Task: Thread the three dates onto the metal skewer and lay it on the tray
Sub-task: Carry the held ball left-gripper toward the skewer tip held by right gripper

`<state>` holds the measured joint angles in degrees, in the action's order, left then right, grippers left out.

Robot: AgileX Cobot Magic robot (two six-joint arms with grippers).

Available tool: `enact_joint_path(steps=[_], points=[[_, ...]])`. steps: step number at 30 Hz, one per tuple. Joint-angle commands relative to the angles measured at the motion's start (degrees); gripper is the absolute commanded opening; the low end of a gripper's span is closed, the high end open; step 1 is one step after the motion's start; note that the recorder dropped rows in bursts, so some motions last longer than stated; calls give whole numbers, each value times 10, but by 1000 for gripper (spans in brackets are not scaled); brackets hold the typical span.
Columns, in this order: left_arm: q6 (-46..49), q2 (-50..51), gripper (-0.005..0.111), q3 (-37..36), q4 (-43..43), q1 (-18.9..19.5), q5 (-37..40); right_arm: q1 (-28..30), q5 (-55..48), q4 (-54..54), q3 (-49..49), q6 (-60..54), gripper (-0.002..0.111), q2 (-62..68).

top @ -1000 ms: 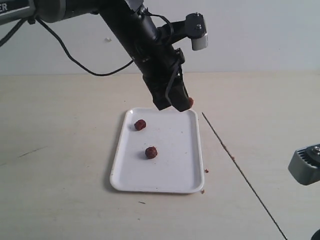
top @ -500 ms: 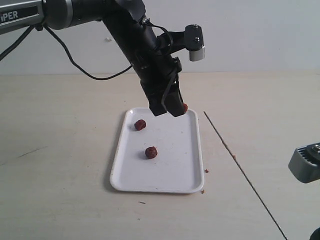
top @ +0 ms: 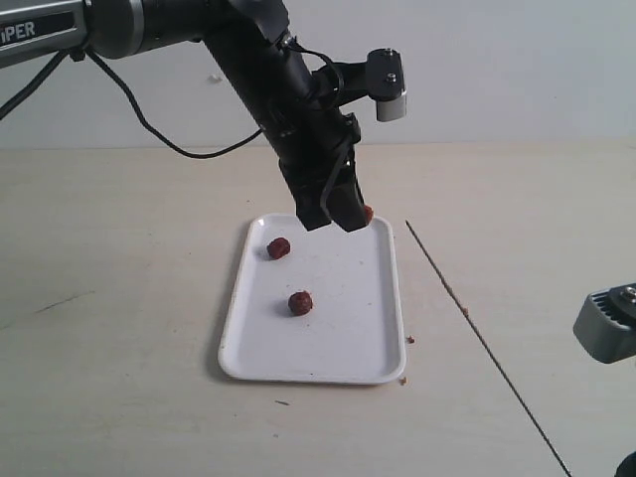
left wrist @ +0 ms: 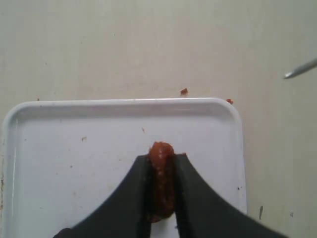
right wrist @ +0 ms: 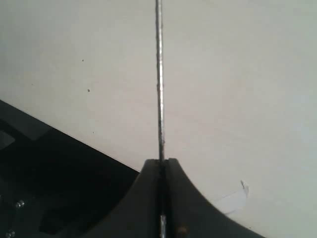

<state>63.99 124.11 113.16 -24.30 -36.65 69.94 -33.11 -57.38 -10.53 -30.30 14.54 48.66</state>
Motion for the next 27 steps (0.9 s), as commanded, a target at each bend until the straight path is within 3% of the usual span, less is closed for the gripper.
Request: enact_joint_path(steps=[1,15,22,27], points=[[3,-1,19,3,-1,1,0,2,5,4,2,1,0,1],[8,-1,19,3,-15,1,0,2,39,10,2,10,0,64],[96,-1,19,3,-24,10,0,2,43,21,2,-15,0,105],[146,-7,19,3,-75,26,0,2,49,32,2,-18,0,108]])
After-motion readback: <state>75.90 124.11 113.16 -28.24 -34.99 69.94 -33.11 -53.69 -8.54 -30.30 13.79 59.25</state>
